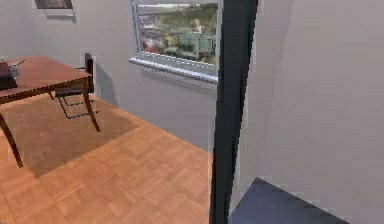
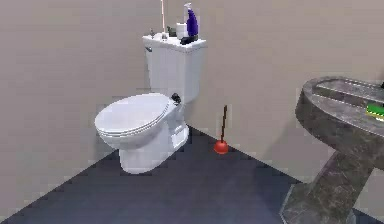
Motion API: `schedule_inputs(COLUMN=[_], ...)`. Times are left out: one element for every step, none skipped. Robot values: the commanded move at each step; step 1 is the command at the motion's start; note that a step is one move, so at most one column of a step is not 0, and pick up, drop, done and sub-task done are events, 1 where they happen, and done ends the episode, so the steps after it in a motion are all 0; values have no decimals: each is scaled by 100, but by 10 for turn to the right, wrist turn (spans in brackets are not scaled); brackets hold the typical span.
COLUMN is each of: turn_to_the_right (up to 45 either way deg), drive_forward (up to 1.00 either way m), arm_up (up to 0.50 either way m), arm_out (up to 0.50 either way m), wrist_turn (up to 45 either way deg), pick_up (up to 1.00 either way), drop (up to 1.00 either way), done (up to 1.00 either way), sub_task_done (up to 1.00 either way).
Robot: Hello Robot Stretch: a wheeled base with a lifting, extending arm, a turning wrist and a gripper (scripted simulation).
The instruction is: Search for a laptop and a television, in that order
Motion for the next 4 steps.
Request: schedule_inputs(turn_to_the_right=[0, -420, 0, -90], drive_forward=[30, 0, 90, 0], arm_up=[0, 0, 0, 0], arm_out=[0, 0, 0, 0], wrist_turn=[0, 0, 0, 0], pick_up=[0, 0, 0, 0], drop=[0, 0, 0, 0], done=[0, 0, 0, 0], sub_task_done=[0, 0, 0, 0])
